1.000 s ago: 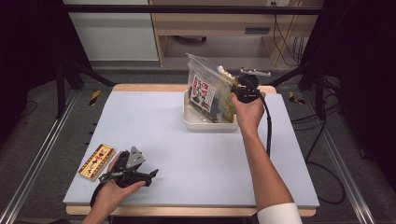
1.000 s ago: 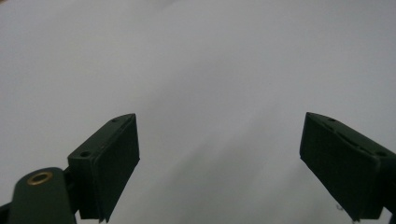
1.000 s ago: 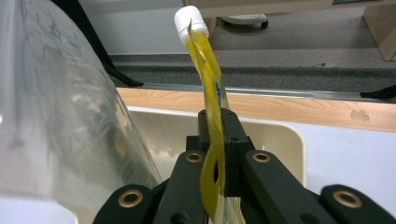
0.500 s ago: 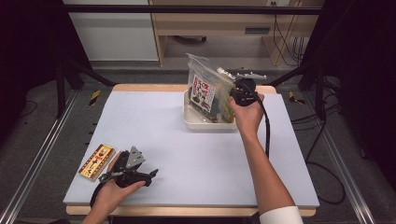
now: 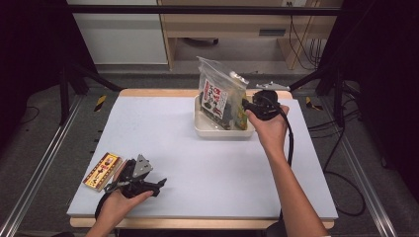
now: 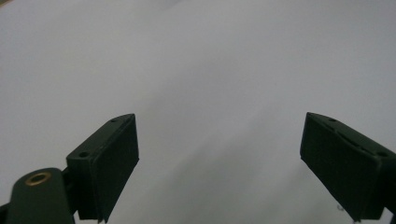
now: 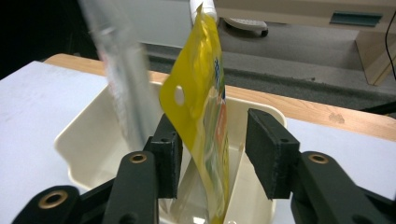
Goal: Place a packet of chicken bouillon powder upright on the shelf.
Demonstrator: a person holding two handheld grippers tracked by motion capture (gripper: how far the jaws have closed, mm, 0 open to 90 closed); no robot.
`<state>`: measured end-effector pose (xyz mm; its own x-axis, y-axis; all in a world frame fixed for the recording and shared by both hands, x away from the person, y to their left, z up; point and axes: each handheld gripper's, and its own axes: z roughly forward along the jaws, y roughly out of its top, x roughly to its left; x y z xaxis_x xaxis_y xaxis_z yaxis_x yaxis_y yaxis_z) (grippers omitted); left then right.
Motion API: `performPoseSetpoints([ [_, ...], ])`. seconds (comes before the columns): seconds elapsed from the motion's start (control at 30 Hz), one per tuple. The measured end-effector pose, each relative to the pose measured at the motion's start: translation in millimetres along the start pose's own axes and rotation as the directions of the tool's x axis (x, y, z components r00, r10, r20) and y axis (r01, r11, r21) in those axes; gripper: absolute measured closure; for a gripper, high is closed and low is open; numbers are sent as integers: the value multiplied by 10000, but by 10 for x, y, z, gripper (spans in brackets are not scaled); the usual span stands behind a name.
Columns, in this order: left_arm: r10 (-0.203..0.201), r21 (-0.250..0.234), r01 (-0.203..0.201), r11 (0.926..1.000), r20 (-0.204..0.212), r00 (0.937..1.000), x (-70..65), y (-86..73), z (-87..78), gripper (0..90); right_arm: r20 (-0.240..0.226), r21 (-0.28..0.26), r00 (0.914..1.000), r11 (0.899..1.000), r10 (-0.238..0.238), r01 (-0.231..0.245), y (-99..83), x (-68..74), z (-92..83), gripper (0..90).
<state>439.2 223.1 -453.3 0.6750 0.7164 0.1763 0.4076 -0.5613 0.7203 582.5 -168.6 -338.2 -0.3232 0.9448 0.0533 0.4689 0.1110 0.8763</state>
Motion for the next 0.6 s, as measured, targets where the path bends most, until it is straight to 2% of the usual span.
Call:
performPoseSetpoints([
  [0.2, -62, -19, 62, 10000, -65, 10000, 17, -5, -5, 111, -262, -79, 9995, 9998, -195, 193, -84, 2, -145, 493],
  [0.37, -42, 18, 42, 10000, -135, 9999, 52, -3, -31, 106, -292, -104, 9990, 9994, -331, 328, -171, 40, -238, 427],
  [0.5, -276, -122, 275, 9995, -148, 9995, 80, -5, -36, 102, -316, -116, 9985, 9990, -436, 433, -294, 77, -314, 374],
  [0.6, -136, -14, 136, 9999, -142, 9998, 107, -10, -56, 94, -261, -86, 9980, 9983, -574, 572, -415, 107, -356, 345],
])
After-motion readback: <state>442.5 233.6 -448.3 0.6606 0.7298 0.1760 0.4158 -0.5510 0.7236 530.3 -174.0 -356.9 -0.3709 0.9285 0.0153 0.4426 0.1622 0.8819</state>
